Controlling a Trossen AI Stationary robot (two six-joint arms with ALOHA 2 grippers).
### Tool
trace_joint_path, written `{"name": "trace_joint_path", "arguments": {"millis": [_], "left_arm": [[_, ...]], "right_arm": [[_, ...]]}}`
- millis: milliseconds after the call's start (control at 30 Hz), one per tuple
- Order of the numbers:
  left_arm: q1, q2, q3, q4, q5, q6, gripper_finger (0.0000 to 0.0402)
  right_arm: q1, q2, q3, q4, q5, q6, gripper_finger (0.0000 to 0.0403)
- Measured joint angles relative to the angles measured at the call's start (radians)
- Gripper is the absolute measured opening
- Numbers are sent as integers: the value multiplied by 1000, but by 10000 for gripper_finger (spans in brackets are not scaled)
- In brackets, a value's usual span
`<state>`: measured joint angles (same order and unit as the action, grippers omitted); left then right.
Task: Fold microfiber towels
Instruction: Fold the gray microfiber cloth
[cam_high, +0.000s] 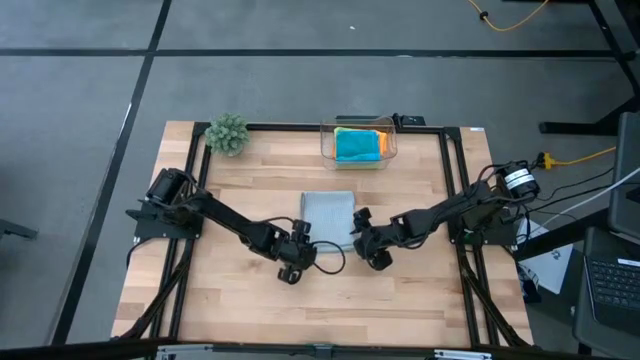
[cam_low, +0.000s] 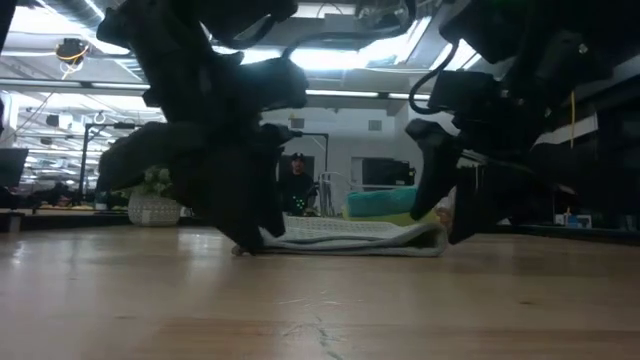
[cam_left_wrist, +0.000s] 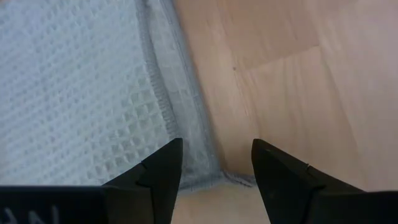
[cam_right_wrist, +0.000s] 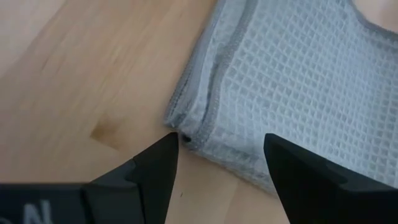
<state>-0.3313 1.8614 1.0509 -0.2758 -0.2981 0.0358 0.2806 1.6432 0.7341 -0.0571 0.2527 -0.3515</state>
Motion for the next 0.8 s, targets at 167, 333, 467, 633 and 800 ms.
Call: {"name": "trace_joint_path", "arguments": {"millis": [167, 333, 467, 633, 800], "left_arm": [[4, 20, 2, 8, 20, 0, 185], [1, 36, 4, 16, -20, 0, 185], [0, 37, 3, 38, -41, -1, 185], [1, 39, 3, 39, -51, -5, 185], [1, 41, 2, 37, -71, -7, 185]], "right_arm": [[-1, 0, 0, -7, -36, -5, 239], [-1, 0, 0, 0, -37, 0, 239], [-1, 0, 0, 1, -37, 0, 239], [-3, 0, 0, 7, -37, -20, 239], [-3, 0, -1, 9, -39, -46, 239]]}}
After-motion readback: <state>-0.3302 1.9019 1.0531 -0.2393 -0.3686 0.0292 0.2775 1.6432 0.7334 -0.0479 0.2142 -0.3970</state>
